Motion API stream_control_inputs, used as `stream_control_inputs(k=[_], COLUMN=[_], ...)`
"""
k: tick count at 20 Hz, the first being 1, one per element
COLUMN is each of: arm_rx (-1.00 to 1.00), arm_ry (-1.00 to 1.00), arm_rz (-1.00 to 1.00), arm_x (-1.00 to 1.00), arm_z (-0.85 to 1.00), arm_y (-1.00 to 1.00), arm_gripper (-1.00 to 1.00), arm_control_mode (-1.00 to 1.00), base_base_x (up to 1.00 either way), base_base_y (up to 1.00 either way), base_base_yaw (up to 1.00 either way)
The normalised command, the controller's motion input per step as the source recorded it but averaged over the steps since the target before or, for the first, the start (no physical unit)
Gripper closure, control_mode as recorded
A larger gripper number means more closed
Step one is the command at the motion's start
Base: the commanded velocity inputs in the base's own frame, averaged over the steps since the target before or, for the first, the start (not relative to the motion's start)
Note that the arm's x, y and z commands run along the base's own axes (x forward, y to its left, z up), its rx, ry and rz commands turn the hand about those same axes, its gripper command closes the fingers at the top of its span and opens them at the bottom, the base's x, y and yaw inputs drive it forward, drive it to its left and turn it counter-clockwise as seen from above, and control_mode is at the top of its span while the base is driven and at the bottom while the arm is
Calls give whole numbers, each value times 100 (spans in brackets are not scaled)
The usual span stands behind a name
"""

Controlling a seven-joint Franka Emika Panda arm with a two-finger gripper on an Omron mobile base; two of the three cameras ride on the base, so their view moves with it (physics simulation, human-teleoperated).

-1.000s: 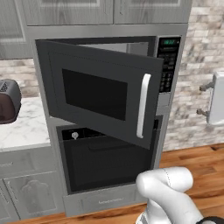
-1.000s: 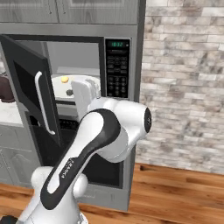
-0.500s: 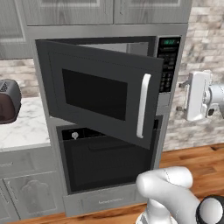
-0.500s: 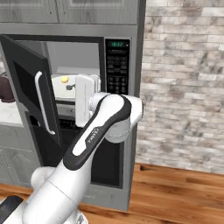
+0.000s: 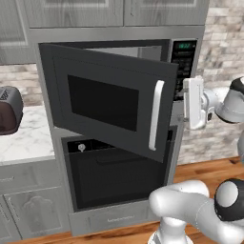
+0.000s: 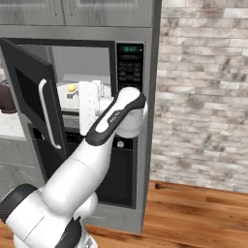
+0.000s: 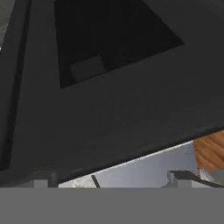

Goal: Open the microwave door.

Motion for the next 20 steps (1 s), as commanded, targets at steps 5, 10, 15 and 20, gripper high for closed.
stream_control_inputs(k=[5, 10, 15, 20], arm_rx=[0, 0, -1, -3], arm_ry=[0, 2, 1, 0], arm_rz=[24, 29, 32, 24], arm_x=[0, -20, -55, -57], arm_z=[-8, -3, 0, 0], arm_y=[83, 99, 99, 100], arm_gripper=[-100, -100, -100, -100], arm_control_mode=[-100, -100, -100, -100], base_base_x=[0, 0, 0, 0], base_base_y=[0, 0, 0, 0], base_base_yaw=[0, 0, 0, 0])
